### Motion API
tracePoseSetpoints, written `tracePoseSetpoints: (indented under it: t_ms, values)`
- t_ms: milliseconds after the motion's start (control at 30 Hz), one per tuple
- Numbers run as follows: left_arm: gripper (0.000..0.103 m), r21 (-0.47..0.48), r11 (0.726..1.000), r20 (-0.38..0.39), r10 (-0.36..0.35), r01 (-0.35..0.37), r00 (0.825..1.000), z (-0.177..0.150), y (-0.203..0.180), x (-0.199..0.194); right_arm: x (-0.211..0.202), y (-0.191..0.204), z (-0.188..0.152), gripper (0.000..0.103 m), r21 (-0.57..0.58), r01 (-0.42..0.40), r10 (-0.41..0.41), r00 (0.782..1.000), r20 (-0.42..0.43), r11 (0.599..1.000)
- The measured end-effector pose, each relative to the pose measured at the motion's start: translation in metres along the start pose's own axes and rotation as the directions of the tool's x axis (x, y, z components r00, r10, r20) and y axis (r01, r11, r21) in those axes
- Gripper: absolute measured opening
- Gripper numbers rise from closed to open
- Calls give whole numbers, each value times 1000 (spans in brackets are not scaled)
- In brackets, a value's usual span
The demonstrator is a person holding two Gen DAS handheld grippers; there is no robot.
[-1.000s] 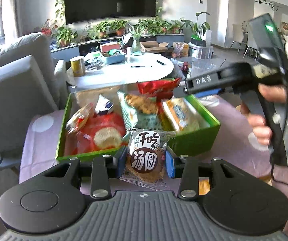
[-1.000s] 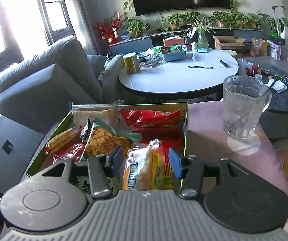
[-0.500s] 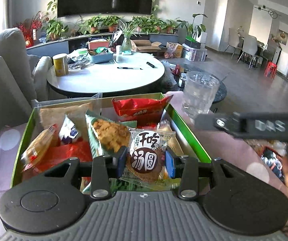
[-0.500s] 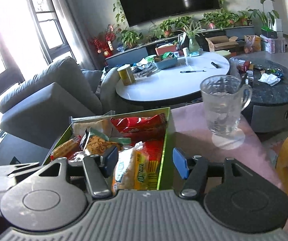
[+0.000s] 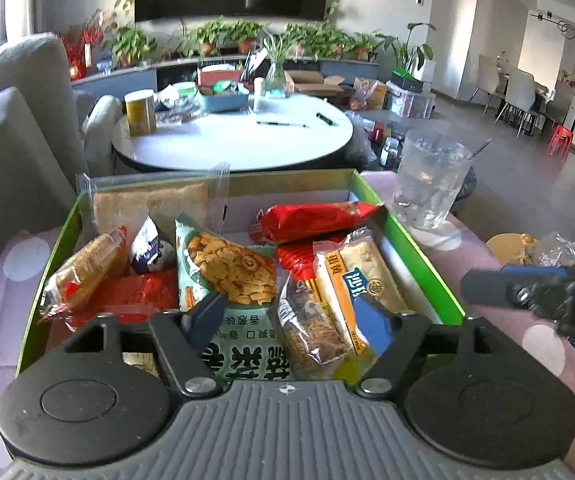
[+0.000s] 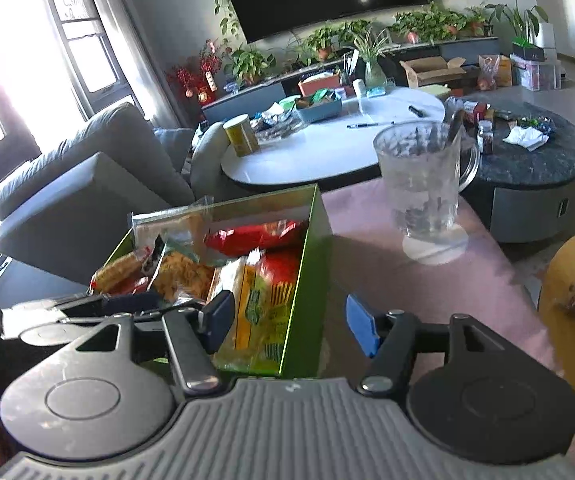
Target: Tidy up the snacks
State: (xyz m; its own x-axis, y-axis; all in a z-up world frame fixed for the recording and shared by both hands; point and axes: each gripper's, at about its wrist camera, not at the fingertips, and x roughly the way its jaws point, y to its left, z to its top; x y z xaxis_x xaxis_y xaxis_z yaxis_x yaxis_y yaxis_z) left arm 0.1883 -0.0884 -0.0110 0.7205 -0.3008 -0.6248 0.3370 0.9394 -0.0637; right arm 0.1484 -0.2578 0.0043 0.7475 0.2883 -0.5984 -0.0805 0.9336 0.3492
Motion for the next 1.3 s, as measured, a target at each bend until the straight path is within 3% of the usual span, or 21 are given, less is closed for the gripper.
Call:
tracePoseSetpoints:
  t_ms: [133, 367, 500, 633, 800, 967, 1067, 1300]
  values:
    - [80, 19, 999, 26, 34, -34, 999, -4, -2, -16, -3, 0, -6, 85, -9, 5, -6, 1000, -17, 1000]
    - [82, 11, 1000, 18, -6, 6, 1000, -22, -1, -47, -9, -2, -15, 85, -22, 28, -29, 999, -33, 999]
    - [82, 40, 997, -29, -57, 58, 998, -42, -15, -56, -11, -1, -20, 85, -25, 31, -33, 998, -48, 999]
    - [82, 151, 980, -85, -114, 126, 990, -67, -35, -61, -13, -1, -24, 85, -21, 37, -38, 998, -55, 999]
    - [82, 295, 939, -135, -140, 175, 981, -94, -52, -66, -20, 0, -26, 85, -41, 41, -43, 998, -55, 998]
    - [82, 452, 870, -168, -135, 198, 977, -107, -71, -63, -20, -4, -30, 85, -20, 48, -49, 996, -69, 999]
    - [84, 505, 845, -179, -94, 174, 979, -106, -78, -48, -21, -4, -31, 85, -12, 38, -38, 996, -75, 999]
    - [85, 554, 807, -167, -131, 203, 977, -95, -91, -25, -26, -8, -33, 85, -3, 45, -45, 996, -72, 999]
